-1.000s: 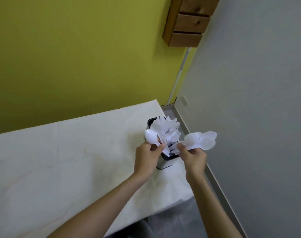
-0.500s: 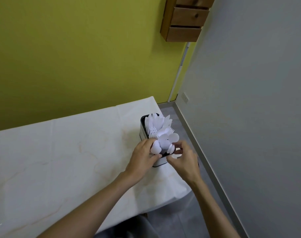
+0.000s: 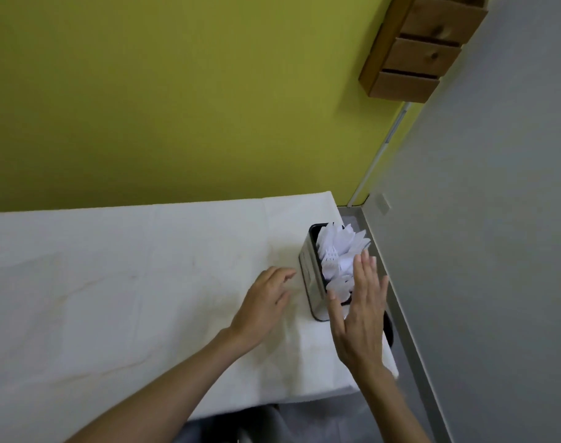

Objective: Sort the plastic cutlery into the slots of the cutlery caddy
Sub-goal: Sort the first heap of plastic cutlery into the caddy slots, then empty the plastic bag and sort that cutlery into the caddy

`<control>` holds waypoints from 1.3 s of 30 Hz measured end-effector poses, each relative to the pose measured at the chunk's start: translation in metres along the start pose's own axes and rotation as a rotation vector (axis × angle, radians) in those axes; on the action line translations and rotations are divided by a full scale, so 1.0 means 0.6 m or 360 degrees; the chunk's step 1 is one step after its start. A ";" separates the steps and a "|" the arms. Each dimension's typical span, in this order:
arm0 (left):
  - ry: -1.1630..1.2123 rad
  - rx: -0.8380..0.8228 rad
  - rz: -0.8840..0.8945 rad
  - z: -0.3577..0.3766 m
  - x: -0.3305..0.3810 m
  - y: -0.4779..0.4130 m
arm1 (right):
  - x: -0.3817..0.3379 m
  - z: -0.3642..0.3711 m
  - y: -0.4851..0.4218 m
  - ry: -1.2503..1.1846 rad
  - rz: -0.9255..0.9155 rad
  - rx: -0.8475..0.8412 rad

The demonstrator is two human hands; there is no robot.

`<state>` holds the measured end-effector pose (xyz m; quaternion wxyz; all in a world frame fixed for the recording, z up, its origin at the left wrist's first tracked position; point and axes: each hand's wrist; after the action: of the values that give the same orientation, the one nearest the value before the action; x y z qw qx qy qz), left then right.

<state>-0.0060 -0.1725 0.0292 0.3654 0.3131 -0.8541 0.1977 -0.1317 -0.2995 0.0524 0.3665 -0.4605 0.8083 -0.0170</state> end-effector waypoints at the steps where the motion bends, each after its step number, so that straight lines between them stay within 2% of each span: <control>1: -0.0045 0.0051 -0.0056 -0.017 -0.017 0.007 | -0.020 0.010 -0.007 -0.0074 -0.0091 -0.0016; 5: -0.0172 0.0278 -0.0374 -0.097 -0.105 0.047 | -0.094 0.099 -0.027 -0.0263 -0.0383 -0.0327; 9: -0.0260 0.0398 -0.0908 -0.174 -0.211 0.114 | -0.151 0.207 -0.015 -0.0099 -0.0484 -0.0715; 13: -0.0563 0.0357 -0.1435 -0.250 -0.315 0.194 | -0.209 0.285 0.005 -0.0065 -0.0511 -0.0905; 17: -0.0808 0.0104 -0.1714 -0.291 -0.378 0.252 | -0.239 0.325 0.018 -0.0053 -0.0479 -0.1004; 19: -0.0761 -0.0055 -0.1747 -0.300 -0.402 0.270 | -0.249 0.338 0.027 -0.0053 -0.0457 -0.1070; 22: -0.0699 -0.0096 -0.1680 -0.296 -0.414 0.280 | -0.256 0.346 0.037 -0.0095 -0.0349 -0.1149; 25: -0.0810 -0.0046 -0.1536 -0.280 -0.397 0.272 | -0.255 0.341 0.048 -0.0163 -0.0174 -0.1212; 29: -0.0774 -0.0102 -0.1254 -0.235 -0.350 0.233 | -0.245 0.322 0.057 -0.0216 0.0047 -0.1181; 32: -0.0506 -0.0176 -0.1049 -0.188 -0.309 0.195 | -0.229 0.303 0.060 -0.0256 0.0257 -0.1121; 34: -0.0219 0.0034 -0.0971 -0.157 -0.277 0.169 | -0.216 0.289 0.057 -0.0301 0.0401 -0.1069; 36: 0.0163 0.0251 -0.1196 -0.142 -0.242 0.143 | -0.202 0.277 0.054 -0.0338 0.0551 -0.1034; 39: 0.1165 0.0317 -0.1762 -0.134 -0.206 0.115 | -0.185 0.262 0.050 -0.0566 0.0905 -0.1035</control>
<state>0.0538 -0.0286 -0.0182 0.6484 0.6498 -0.3662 0.1524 -0.0242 -0.1493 -0.0091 0.3261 -0.3074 0.7905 0.4175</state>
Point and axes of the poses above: each hand's wrist, its own y-axis away from the middle knuckle, its own z-axis out of the palm, x = y × z, and after that the axes turned 5 degrees about -y, right-handed
